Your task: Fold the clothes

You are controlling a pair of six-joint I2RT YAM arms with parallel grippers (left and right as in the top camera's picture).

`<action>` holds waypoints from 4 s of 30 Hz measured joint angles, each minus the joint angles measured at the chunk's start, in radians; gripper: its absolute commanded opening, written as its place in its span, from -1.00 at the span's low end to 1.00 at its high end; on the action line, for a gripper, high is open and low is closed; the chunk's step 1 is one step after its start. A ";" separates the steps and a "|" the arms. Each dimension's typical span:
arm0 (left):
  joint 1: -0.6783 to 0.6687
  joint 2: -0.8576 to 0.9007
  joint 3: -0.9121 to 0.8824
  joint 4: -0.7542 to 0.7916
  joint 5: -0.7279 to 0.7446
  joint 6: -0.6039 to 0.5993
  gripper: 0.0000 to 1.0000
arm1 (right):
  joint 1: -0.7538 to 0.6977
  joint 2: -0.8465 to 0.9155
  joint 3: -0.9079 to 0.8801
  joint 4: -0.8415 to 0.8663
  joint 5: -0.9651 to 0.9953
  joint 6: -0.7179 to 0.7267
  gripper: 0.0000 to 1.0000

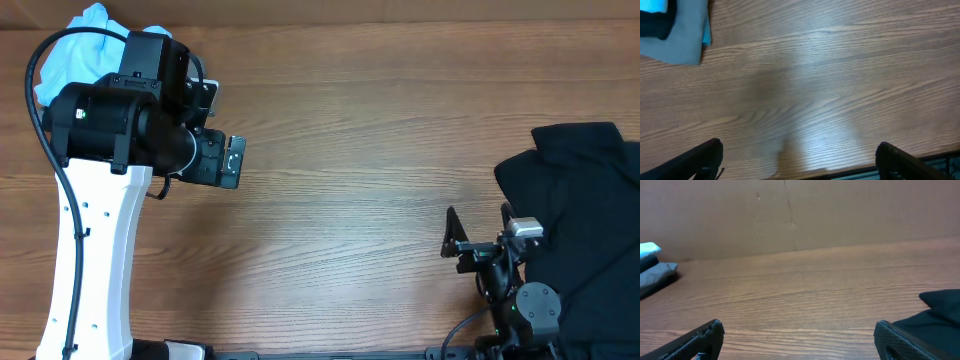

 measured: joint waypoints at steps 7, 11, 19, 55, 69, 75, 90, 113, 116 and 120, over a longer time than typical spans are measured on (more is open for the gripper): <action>0.000 0.000 0.000 0.000 0.000 0.000 1.00 | 0.000 0.000 -0.025 0.033 0.000 0.000 1.00; 0.000 0.000 0.000 0.000 0.000 0.000 1.00 | 0.000 0.000 -0.025 0.035 0.000 0.001 1.00; 0.000 0.000 0.000 0.000 0.000 0.000 1.00 | -0.004 0.000 -0.025 0.039 0.000 0.000 1.00; -0.016 -0.216 -0.031 0.094 -0.090 0.031 1.00 | -0.005 0.000 -0.025 0.039 0.000 0.000 1.00; 0.044 -0.808 -0.850 1.001 -0.097 0.137 1.00 | -0.005 0.000 -0.027 0.040 0.000 0.000 1.00; 0.124 -1.086 -1.166 1.153 -0.085 0.141 1.00 | -0.005 0.000 -0.027 0.039 0.000 0.000 1.00; 0.140 -1.536 -1.788 1.551 -0.058 0.141 1.00 | -0.005 0.000 -0.027 0.039 0.000 0.000 1.00; 0.140 -1.541 -1.940 1.603 -0.047 0.101 1.00 | -0.005 0.000 -0.027 0.039 0.000 0.000 1.00; 0.140 -1.541 -1.940 1.603 -0.047 0.101 1.00 | -0.005 0.000 -0.027 0.039 0.000 0.000 1.00; 0.140 -1.541 -1.940 1.603 -0.047 0.101 1.00 | -0.005 0.000 -0.027 0.039 0.000 0.000 1.00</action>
